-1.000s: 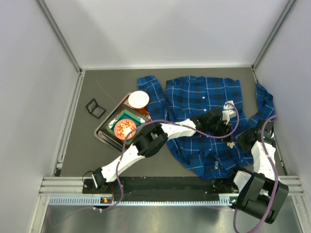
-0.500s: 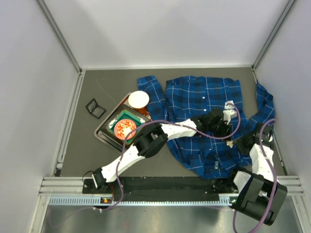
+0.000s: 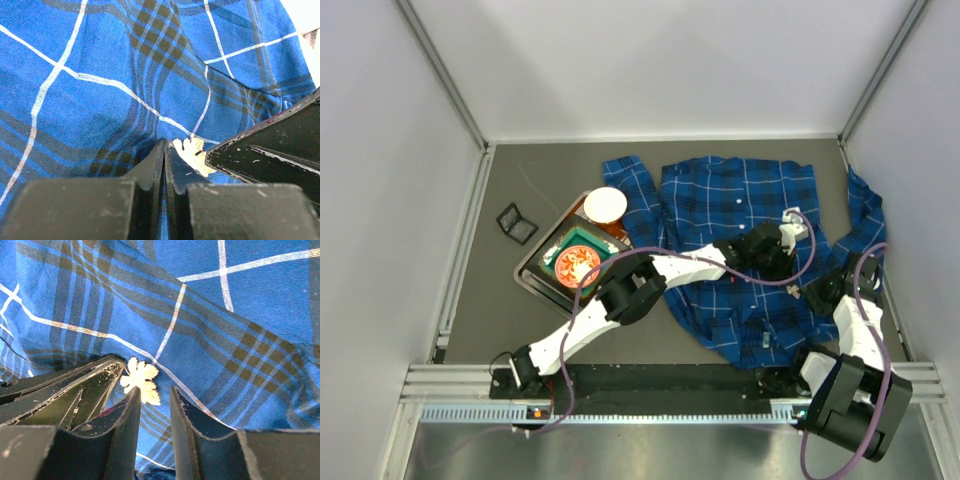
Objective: Remove the brooch from the garment
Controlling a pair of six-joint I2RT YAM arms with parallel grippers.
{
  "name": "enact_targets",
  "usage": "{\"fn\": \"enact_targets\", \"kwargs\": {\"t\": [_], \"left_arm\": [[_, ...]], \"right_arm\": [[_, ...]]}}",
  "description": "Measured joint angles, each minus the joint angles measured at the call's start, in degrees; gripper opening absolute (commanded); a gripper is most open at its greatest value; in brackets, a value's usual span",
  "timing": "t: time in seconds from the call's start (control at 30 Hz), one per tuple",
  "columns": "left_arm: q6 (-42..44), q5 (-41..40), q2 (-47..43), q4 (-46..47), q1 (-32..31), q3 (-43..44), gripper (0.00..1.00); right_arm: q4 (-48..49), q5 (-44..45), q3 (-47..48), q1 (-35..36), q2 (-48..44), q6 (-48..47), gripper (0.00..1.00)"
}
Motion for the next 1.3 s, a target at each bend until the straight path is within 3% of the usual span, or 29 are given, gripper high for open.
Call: {"fn": "enact_targets", "kwargs": {"t": [0.13,0.63,1.03,1.3], "left_arm": [[-0.02,-0.26,0.17,-0.24,0.00,0.42,0.00],[-0.04,-0.31,0.17,-0.42,0.00,0.55,0.01],[0.35,-1.25,-1.68,-1.64,0.15,-1.16,0.39],[2.93,-4.50,-6.38,-4.76,0.98,-5.90,0.54]], "right_arm": [[0.90,-1.09,0.00,0.00,0.79,0.00,0.30],[2.49,-5.35,0.00,0.00,1.88,1.16,0.30],[2.58,-5.03,0.00,0.00,-0.07,1.68,0.30],[3.56,-4.90,0.00,0.00,0.83,1.49,0.31]]}}
